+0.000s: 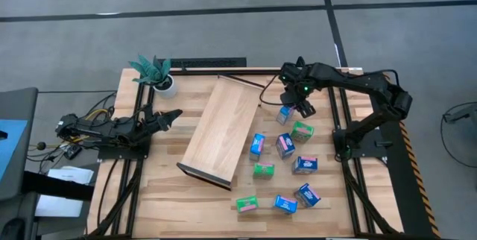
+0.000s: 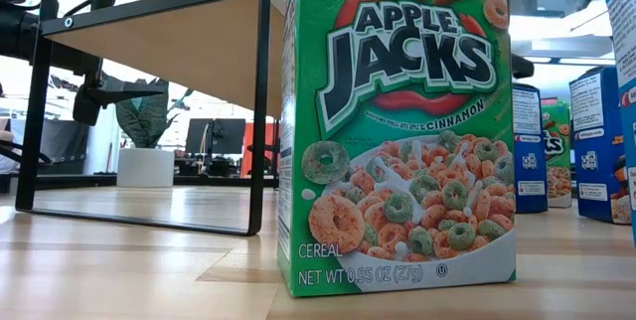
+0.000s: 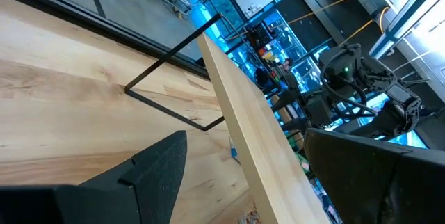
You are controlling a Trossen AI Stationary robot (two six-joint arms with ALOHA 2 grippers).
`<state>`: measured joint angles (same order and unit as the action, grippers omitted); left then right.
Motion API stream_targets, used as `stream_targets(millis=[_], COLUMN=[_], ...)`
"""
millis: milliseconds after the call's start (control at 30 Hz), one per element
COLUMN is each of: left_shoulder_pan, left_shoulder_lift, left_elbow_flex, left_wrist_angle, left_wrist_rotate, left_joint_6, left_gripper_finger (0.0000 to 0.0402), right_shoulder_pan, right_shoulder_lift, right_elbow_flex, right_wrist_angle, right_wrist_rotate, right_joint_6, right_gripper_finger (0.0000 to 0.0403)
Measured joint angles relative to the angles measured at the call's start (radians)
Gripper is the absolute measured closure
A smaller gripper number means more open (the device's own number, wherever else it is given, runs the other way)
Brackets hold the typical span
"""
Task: Stack cereal on shelf
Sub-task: Put the top light blue cereal box on the shelf
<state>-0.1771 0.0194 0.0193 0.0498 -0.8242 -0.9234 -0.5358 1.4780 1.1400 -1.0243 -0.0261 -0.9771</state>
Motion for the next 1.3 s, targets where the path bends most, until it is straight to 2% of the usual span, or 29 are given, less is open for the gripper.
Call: stream_targets(millis=[267,567,867,967,1100,1300], left_shoulder_pan=[0.0,0.0,0.0,0.0,0.0,0.0], left_shoulder_lift=[0.0,0.0,0.0,0.0,0.0,0.0], left_elbow_flex=[0.0,0.0,0.0,0.0,0.0,0.0], left_wrist_angle=[0.0,0.0,0.001,0.001,0.001,0.001], left_wrist_rotate=[0.0,0.0,0.0,0.001,0.001,0.001], left_joint_6=[0.0,-0.001,-0.005,-0.006,-0.007,-0.008], left_gripper_finger=[0.0122,0.0122,0.0122,0.0122,0.0122,0.0122], right_shoulder_pan=[0.0,0.005,0.006,0.02,0.061,0.154], right_shoulder_lift=[-0.001,-0.001,-0.001,-0.001,-0.001,-0.002], right_elbow_flex=[0.0,0.077,0.336,0.436,0.555,0.683], right_wrist_angle=[-0.013,-0.087,-0.178,-0.219,-0.27,-0.273], right_wrist_rotate=[0.002,0.009,0.04,0.111,0.205,0.208], right_joint_6=[0.039,0.095,0.107,0.107,0.105,0.105], right_gripper_finger=[0.0239,0.0243,0.0244,0.0243,0.0242,0.0242])
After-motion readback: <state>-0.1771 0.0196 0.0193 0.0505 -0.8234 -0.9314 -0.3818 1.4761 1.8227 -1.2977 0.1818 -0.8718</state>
